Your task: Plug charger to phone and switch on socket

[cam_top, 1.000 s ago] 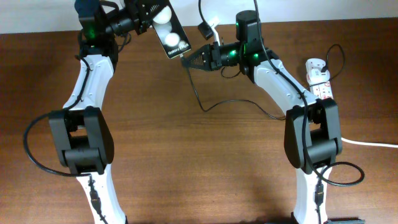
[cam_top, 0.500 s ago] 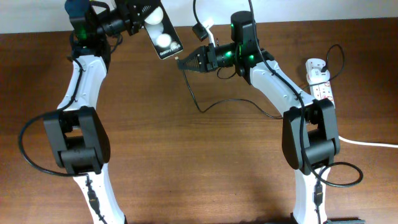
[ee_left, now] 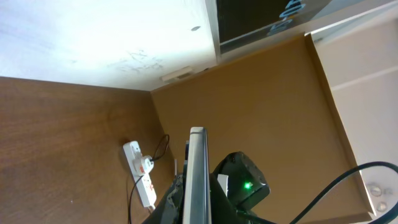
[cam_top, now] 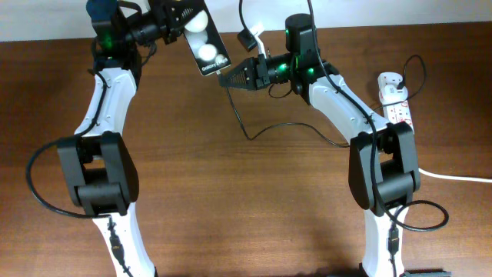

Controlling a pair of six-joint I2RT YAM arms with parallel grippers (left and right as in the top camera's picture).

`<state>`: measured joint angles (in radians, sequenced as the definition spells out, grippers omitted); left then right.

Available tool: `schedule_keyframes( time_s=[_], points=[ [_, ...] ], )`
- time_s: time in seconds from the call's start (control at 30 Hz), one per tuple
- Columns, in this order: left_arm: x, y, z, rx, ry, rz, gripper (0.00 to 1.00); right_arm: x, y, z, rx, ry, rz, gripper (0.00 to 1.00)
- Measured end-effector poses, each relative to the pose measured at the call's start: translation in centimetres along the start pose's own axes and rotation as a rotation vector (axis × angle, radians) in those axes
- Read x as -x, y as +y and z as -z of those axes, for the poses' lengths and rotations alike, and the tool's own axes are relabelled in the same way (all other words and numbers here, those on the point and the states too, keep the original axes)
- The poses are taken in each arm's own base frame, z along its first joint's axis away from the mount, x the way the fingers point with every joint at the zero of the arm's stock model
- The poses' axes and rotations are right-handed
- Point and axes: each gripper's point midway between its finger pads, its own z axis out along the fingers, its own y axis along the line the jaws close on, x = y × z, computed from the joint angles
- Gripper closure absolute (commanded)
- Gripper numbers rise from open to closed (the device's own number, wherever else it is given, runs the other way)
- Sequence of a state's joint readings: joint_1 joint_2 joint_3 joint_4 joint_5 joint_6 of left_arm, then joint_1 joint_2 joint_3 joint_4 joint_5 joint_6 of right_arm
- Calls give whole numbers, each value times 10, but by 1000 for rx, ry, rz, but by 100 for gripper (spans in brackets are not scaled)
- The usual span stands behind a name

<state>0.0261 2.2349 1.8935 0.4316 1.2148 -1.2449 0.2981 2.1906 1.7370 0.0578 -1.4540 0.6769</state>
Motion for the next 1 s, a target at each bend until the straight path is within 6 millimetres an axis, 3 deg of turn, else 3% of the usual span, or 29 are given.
schedule_keyframes(
  time_s=[1.0],
  points=[
    [-1,0,-5,2,-4,-26,100,5,-6,1,-36,-32,-82,96]
  ],
)
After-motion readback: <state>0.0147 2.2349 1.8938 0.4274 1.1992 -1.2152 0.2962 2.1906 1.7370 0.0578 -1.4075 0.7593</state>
